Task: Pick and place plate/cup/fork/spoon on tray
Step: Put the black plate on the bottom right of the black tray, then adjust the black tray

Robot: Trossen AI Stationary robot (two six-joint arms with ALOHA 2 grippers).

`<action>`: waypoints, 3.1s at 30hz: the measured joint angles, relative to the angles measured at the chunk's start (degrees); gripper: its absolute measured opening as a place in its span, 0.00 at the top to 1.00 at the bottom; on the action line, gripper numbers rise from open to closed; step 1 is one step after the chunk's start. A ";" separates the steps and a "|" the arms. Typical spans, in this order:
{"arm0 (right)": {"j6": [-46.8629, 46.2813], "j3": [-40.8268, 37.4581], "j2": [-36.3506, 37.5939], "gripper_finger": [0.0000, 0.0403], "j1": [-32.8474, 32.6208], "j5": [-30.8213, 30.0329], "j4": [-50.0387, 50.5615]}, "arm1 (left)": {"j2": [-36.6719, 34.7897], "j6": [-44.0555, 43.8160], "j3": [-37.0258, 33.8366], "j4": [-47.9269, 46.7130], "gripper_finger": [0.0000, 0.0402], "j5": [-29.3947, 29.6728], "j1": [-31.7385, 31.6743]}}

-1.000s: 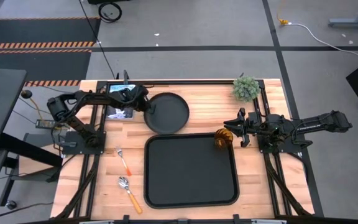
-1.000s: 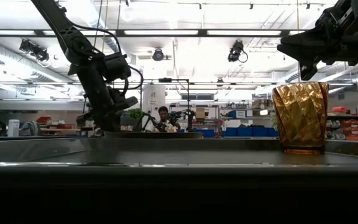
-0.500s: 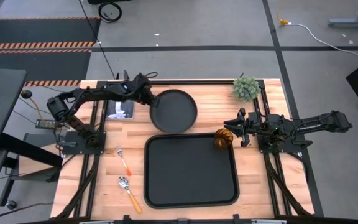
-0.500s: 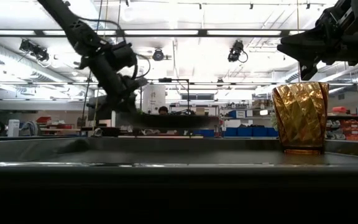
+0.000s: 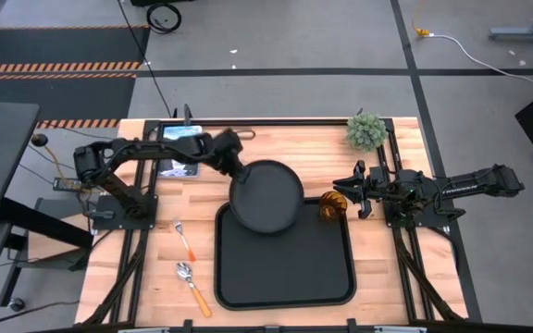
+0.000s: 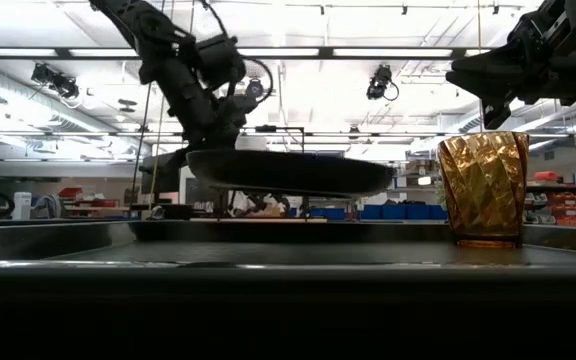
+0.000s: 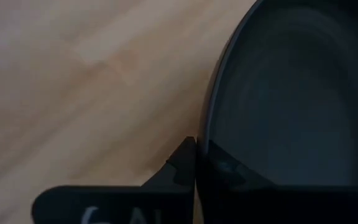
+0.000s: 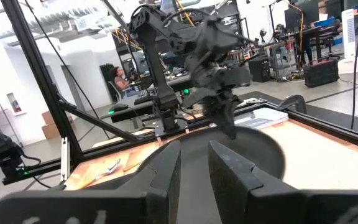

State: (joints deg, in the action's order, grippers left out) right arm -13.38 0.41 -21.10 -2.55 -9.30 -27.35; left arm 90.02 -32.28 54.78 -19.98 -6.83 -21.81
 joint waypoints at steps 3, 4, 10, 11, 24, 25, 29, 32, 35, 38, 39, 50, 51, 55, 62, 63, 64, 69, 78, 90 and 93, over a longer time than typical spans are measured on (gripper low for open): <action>0.01 0.01 0.01 0.78 0.01 0.00 -0.02 | 0.00 -2.32 0.00 0.36 0.96 2.89 4.47; 0.01 0.00 0.01 0.78 -0.01 0.01 -0.02 | 0.00 -3.28 0.00 0.47 0.96 4.02 5.96; 0.01 0.01 -0.01 0.78 0.01 0.00 0.00 | 0.00 -8.96 0.00 3.29 0.96 8.91 14.42; 0.00 0.00 0.01 0.78 0.01 0.00 -0.01 | 0.00 -9.85 0.00 3.44 0.96 9.49 15.53; 0.01 0.01 0.00 0.78 0.01 0.00 -0.01 | 3.58 -19.34 0.67 7.39 0.96 14.69 25.23; 0.01 0.01 -0.01 0.78 0.00 0.01 -0.10 | 4.87 -19.70 1.32 7.41 0.96 14.73 25.63; 0.00 0.00 -0.01 0.78 -0.01 0.00 -0.49 | 10.00 -19.60 5.80 6.76 0.96 14.49 27.25; 0.01 0.00 -0.01 0.78 0.01 0.00 -0.46 | 13.50 -19.38 10.73 3.78 0.96 14.10 28.35; 0.01 0.01 0.01 0.78 0.01 0.00 -0.47 | 17.18 -18.26 15.81 0.76 0.96 14.09 29.31; -0.01 0.01 0.01 0.78 0.01 0.00 -0.48 | 20.27 -17.39 20.58 -0.03 0.96 14.09 30.05; -0.01 -0.01 -0.01 0.78 -0.01 0.00 -0.46 | 21.21 -16.82 21.91 -0.65 0.96 14.17 30.19; 0.01 0.01 0.00 0.78 -0.01 0.00 -0.50 | 27.17 -14.81 27.46 0.46 0.96 13.25 30.04; 0.01 0.01 -0.01 0.78 -0.01 0.00 -0.62 | 27.27 -14.83 27.41 0.26 0.96 13.16 30.06; 0.00 0.01 0.01 0.78 -0.01 0.00 -1.32 | 27.54 -15.03 27.41 2.30 0.96 13.14 30.04; 0.01 0.01 0.01 0.78 -0.01 0.00 -1.32 | 28.41 -13.54 27.39 5.17 0.88 13.04 30.12; -0.01 -0.01 0.01 0.78 0.01 0.00 -1.31 | 28.51 -13.48 27.39 5.07 0.86 13.04 30.12; 0.01 0.01 -0.01 0.78 0.01 0.00 -1.29 | 28.62 -13.33 27.38 4.95 0.84 13.02 30.12; 0.01 0.01 0.00 0.78 -0.01 0.00 -1.31 | 28.63 -11.61 27.34 4.77 0.75 12.98 30.12; 0.00 0.01 0.01 0.78 0.01 0.00 -1.29 | 25.19 -2.09 27.36 -9.41 0.72 10.28 29.29; 0.01 0.01 0.01 0.78 -0.01 0.00 -1.29 | 24.68 13.40 27.34 -32.40 0.74 28.73 29.37; 0.01 0.01 0.01 0.78 -0.01 0.00 -1.29 | 24.98 15.57 27.34 -33.28 0.74 30.58 29.38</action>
State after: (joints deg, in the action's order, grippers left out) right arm -13.37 0.43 -21.08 -2.57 -9.30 -28.64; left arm 114.99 -16.71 82.13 -53.26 23.75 7.57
